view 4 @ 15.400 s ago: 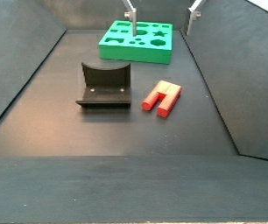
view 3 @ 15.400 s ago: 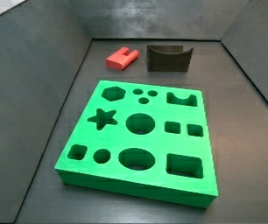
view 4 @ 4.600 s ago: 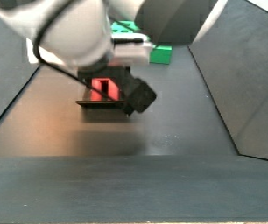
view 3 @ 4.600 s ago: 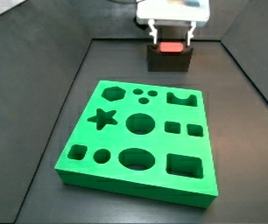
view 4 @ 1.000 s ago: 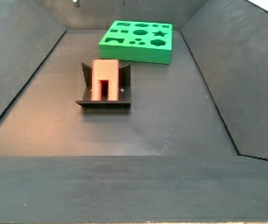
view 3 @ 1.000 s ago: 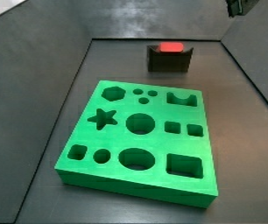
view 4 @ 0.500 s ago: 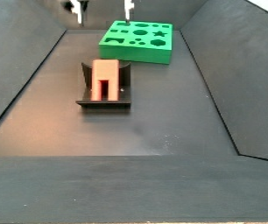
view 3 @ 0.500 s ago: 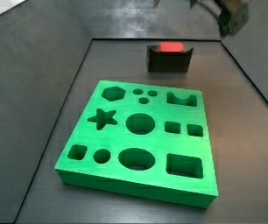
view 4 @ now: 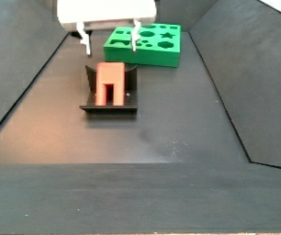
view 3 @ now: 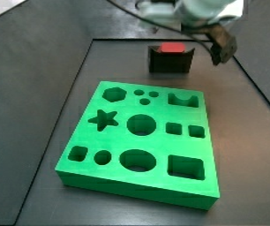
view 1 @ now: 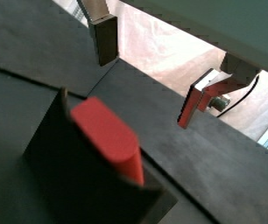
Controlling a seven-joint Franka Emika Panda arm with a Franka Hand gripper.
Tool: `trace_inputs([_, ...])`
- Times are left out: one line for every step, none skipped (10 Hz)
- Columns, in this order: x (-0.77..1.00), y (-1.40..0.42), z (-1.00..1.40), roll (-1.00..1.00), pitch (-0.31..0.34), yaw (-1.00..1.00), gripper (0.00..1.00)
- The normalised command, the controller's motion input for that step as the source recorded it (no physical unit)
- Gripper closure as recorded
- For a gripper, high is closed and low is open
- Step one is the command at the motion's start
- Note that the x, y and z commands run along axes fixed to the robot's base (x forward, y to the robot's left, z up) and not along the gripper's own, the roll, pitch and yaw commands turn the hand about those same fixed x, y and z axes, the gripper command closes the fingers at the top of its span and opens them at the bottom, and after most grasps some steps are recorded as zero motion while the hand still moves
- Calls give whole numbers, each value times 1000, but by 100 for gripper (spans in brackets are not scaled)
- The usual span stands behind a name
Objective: Pick up the square-circle object. Move up. Place the square-circle object on the fixture. Regrasp the square-circle object. Move to above the board. Insert the square-circle object.
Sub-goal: Regrasp the square-circle object.
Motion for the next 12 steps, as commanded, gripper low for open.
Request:
trace_inputs([105, 36, -1000, 76, -100, -5, 0])
trace_inputs([100, 25, -815, 70, -70, -32, 0])
trace_inputs([90, 16, -660, 71, -54, -39, 0])
trace_inputs([82, 11, -512, 72, -40, -38, 0])
trace_inputs([70, 10, -368, 67, -27, -35, 0])
trace_inputs([60, 6, -227, 60, -11, -25, 0])
trace_inputs([9, 0, -181, 47, -3, -15, 0])
trace_inputs([10, 0, -181, 47, -3, -12, 0])
trace_inputs([11, 0, -180, 47, -4, -9, 0])
trace_inputs([11, 1, -180, 47, -3, -4, 0])
trace_inputs([11, 1, -180, 47, -3, -3, 0])
trace_inputs([0, 0, -500, 0, 0, 0, 100])
